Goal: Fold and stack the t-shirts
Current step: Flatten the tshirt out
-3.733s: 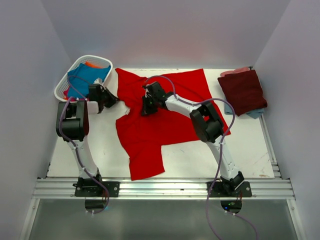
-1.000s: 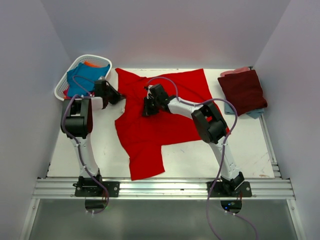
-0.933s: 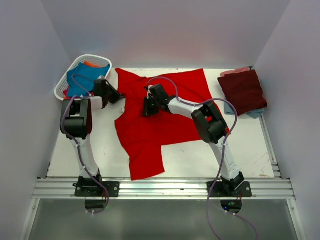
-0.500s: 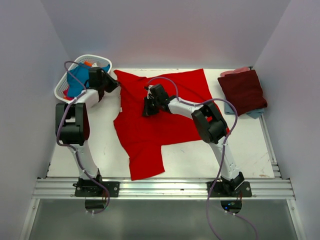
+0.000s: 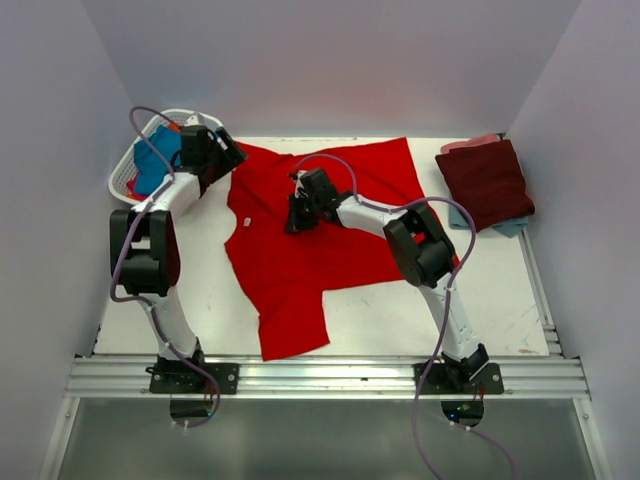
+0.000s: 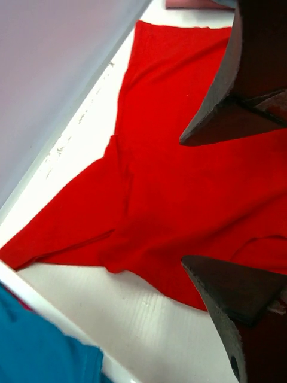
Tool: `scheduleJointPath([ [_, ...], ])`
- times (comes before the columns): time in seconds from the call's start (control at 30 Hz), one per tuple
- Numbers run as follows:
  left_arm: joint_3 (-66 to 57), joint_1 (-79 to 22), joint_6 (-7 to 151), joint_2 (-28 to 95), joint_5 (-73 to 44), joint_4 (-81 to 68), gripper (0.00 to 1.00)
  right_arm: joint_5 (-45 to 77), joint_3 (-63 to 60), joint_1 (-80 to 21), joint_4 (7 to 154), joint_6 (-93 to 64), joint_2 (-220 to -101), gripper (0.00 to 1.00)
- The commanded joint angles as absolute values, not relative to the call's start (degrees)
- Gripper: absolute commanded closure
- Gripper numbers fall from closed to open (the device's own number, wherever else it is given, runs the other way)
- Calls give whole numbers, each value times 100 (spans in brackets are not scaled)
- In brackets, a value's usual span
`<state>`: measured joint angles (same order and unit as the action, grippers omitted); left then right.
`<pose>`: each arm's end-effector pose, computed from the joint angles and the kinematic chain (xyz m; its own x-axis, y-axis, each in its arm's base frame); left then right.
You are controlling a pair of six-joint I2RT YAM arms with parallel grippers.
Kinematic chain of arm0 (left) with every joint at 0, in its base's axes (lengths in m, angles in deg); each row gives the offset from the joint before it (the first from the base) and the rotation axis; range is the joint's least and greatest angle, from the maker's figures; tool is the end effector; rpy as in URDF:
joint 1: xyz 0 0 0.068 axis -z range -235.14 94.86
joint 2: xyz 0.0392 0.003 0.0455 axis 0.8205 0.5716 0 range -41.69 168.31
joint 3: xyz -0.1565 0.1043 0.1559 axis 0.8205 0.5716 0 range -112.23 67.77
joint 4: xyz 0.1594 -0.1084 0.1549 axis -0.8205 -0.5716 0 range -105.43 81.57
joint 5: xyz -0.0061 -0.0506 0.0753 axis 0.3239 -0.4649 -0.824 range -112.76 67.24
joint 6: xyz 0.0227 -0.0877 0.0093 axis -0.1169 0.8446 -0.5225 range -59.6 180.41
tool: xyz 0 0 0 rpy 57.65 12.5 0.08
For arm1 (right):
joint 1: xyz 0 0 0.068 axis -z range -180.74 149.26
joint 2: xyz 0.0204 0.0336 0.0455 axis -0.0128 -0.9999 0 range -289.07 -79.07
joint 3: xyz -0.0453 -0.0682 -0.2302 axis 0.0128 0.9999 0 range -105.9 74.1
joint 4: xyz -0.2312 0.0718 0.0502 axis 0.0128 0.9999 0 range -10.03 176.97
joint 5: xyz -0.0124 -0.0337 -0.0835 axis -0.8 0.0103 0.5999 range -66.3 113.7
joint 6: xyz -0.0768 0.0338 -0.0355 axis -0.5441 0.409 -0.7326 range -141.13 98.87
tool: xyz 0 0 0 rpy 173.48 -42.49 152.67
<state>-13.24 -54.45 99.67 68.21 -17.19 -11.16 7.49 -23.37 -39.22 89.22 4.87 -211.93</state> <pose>0.4620 -0.0134 0.1940 -0.4658 -0.6244 -0.6270 -0.2585 0.7737 -0.5784 0.3849 0.3352 0.0941 -0.8245 -0.1177 -0.5535 -0.4357 0.7561 0.4883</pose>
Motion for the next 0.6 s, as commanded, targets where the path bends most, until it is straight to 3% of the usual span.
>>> scheduleJointPath([
  [0.0, -1170, -5268, 9688, 6545, -1810, -1187, 23, 1096, -2038, -3827, 9763, 278, -21301, 100],
  [0.07, -836, -5206, 9705, 6299, -1749, -941, 23, 1122, -2012, -3818, 9772, 269, -21301, 100],
  [0.17, -212, -5110, 9758, 6026, -1301, -397, 41, 1131, -1977, -3818, 9755, 269, -21284, 100],
  [0.2, 16, -5075, 9784, 5991, -1204, -352, 67, 1131, -1959, -3809, 9720, 277, -21214, 100],
  [0.23, 123, -5057, 9793, 5939, -1038, -282, 79, 1122, -1863, -3809, 9658, 304, -21170, 100],
  [0.27, 246, -5039, 9802, 5912, -976, -220, 100, 1113, -1793, -3818, 9501, 313, -21091, 100],
  [0.57, 1038, -4934, 9741, 6070, -1203, -114, 100, 552, -1151, -3677, 8719, 435, -20002, 100],
])
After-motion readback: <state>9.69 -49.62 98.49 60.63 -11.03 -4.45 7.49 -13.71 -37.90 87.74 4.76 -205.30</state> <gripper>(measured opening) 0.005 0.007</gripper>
